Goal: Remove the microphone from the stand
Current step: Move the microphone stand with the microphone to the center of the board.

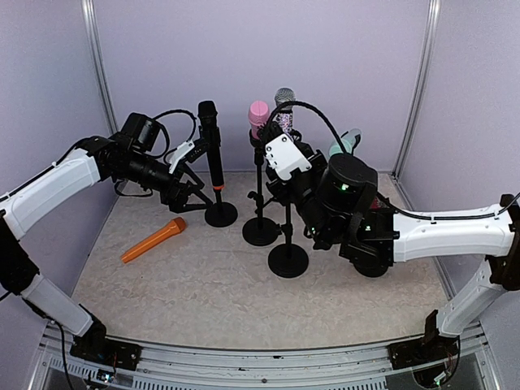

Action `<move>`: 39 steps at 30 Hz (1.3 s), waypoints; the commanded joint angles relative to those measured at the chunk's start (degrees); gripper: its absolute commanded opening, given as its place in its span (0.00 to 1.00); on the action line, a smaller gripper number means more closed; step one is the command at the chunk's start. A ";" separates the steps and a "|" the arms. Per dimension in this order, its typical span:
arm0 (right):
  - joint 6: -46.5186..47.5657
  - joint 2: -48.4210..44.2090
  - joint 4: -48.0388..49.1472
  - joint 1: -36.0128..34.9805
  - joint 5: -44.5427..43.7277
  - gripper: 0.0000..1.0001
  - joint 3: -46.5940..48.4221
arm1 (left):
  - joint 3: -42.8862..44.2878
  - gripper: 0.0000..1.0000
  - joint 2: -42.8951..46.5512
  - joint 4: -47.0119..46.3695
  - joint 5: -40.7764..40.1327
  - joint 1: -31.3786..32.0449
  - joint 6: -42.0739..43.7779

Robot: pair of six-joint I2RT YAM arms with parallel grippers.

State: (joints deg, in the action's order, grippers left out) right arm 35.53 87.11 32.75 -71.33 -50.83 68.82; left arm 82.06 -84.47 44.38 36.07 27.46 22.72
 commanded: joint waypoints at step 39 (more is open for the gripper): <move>3.20 21.36 23.76 -7.13 13.42 0.00 20.27 | -6.65 0.74 3.76 -11.11 10.35 6.45 -9.05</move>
State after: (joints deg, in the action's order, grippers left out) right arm 40.16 108.99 51.90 -78.67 -40.56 86.52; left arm 76.18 -79.75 36.53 45.69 33.23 14.55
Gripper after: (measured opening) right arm 0.352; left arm 0.797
